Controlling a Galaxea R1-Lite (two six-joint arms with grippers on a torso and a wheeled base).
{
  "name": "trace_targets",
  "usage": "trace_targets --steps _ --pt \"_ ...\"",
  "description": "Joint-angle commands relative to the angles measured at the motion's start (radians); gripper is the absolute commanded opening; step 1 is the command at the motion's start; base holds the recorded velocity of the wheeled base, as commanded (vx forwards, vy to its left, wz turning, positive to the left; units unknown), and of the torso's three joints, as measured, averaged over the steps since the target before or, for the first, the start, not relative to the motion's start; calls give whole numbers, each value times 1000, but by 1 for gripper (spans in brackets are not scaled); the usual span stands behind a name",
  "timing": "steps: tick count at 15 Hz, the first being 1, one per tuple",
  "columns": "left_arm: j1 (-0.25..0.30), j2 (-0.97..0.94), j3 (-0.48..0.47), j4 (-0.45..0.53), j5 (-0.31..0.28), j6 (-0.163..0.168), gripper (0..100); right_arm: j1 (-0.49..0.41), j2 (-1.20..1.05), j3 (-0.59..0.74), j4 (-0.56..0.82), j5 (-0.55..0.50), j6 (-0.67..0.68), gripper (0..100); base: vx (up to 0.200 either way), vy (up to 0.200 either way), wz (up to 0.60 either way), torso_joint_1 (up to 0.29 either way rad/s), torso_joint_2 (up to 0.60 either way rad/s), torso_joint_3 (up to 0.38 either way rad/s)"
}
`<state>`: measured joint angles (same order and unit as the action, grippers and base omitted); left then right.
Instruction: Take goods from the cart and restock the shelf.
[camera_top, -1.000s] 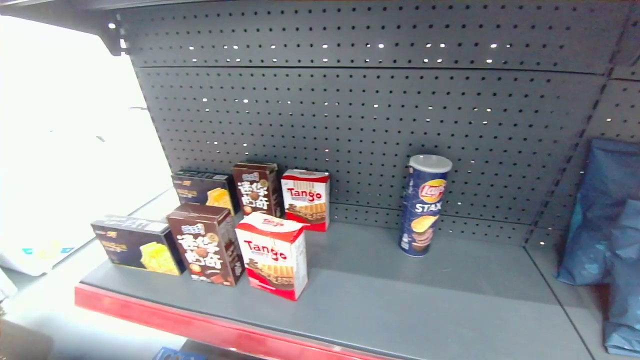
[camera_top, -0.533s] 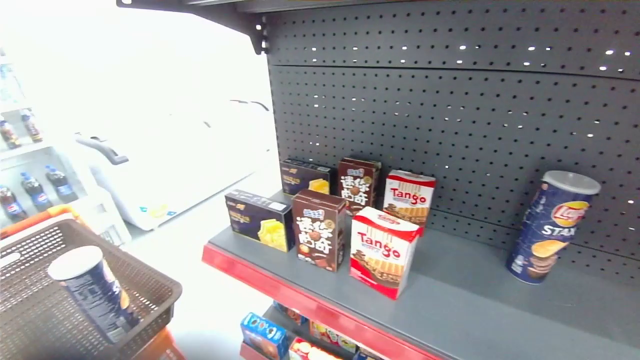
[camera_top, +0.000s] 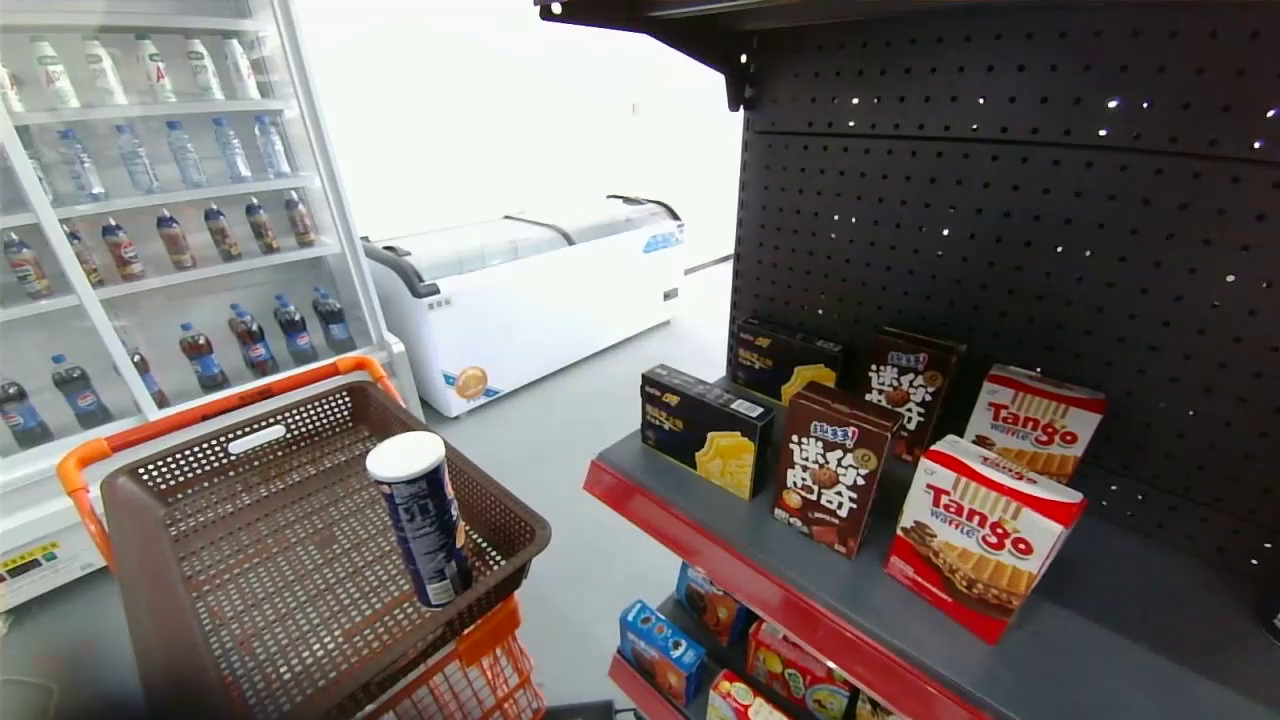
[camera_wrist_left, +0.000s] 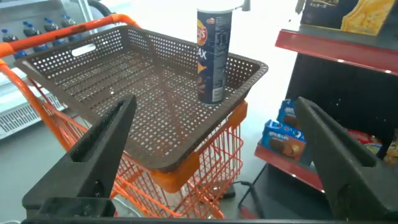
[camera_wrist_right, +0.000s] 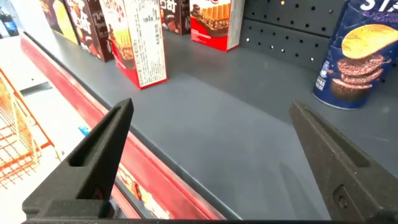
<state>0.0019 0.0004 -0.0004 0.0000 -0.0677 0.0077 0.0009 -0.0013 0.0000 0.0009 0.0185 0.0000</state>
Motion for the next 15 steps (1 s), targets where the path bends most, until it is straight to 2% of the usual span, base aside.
trace_targets --steps 1,3,5,8,9,10,11,12,14,15 --pt "0 0 0 0 0 0 100 1 1 0 1 1 0 100 0 0 0 0 0 0" --pt "0 0 0 0 0 0 100 1 1 0 1 1 0 100 0 0 0 0 0 0" --pt "0 0 0 0 -3 18 100 1 1 0 1 0 0 100 0 0 0 0 0 0" --pt "3 0 -12 0 19 23 100 1 1 0 1 1 0 100 0 0 0 0 0 0" --pt "-2 15 -62 2 14 43 100 1 1 0 1 0 0 100 0 0 0 0 0 0" --pt "-28 227 -225 40 17 101 100 1 1 0 1 0 0 100 0 0 0 0 0 0" --pt "-28 352 -308 38 17 110 100 1 1 0 1 0 0 100 0 0 0 0 0 0" --pt "-31 437 -351 40 12 115 100 1 1 0 1 1 0 100 0 0 0 0 0 0" --pt "-60 722 -481 -17 11 143 100 1 1 0 1 0 0 100 0 0 0 0 0 0" --pt "-76 791 -509 -32 14 147 100 1 1 0 1 0 0 100 0 0 0 0 0 0"
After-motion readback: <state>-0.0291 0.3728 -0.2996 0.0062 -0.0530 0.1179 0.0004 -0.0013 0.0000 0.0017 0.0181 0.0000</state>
